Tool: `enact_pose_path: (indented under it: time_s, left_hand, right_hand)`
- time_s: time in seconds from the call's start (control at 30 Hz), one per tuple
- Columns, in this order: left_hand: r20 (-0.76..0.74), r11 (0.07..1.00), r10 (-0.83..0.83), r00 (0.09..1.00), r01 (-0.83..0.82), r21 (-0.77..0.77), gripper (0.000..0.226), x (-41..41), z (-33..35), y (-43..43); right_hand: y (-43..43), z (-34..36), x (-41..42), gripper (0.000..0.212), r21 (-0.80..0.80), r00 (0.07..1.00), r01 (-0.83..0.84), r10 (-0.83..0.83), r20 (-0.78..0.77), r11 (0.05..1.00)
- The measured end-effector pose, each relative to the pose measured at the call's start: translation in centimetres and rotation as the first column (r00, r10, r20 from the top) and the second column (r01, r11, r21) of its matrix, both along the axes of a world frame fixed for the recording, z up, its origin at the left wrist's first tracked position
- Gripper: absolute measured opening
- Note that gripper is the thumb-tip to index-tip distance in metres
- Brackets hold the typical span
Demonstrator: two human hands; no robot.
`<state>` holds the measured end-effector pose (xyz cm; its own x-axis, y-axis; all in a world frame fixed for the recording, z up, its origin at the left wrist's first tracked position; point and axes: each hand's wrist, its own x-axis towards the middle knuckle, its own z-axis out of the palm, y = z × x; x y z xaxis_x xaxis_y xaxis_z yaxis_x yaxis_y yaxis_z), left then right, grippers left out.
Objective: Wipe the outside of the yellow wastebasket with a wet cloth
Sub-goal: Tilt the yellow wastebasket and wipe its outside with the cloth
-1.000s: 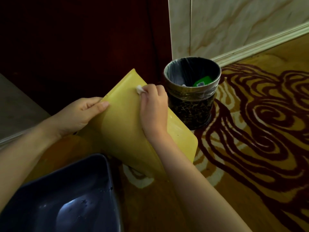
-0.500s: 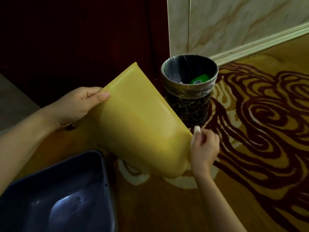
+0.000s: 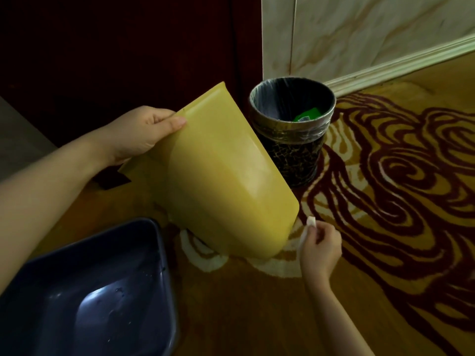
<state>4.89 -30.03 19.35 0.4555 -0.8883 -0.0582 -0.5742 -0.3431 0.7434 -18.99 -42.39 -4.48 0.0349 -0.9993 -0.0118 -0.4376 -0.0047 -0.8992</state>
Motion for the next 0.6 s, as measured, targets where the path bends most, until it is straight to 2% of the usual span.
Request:
enact_pose_path:
  time_s: [0.07,0.13,0.23,0.33,0.5,0.6]
  left_hand:
    - [-0.001,1.000,0.014,1.000,-0.014,0.010,0.019,0.3,0.1,-0.4]
    - [0.008,0.999,0.040,0.999,-0.040,0.022,0.019,0.6,0.1,-0.7]
    - [0.014,0.997,0.069,0.997,-0.070,0.020,0.018,1.2,0.1,-1.0]
    - [0.026,0.997,0.073,0.997,-0.074,0.029,0.019,1.5,0.1,-1.2]
    - [0.028,0.995,0.100,0.995,-0.101,0.024,0.020,1.9,0.2,-2.1]
    - [0.019,0.991,0.133,0.991,-0.133,0.016,0.021,2.3,0.2,-2.3]
  right_hand:
    - [0.5,2.0,0.7,0.009,-0.217,0.993,-0.099,0.111,0.048,0.971]
    - [1.5,3.8,2.0,0.008,-0.362,0.955,-0.262,0.294,0.034,0.895]
    - [3.1,3.7,2.6,0.009,-0.397,0.902,-0.409,0.430,-0.037,0.822]
    - [4.3,0.8,0.9,0.011,-0.416,0.903,-0.406,0.426,-0.051,0.813]
    - [3.5,-0.2,-1.2,0.009,-0.218,0.971,-0.236,0.239,-0.009,0.947]
    - [2.4,2.8,-0.1,0.008,-0.375,0.975,-0.196,0.220,0.020,0.906]
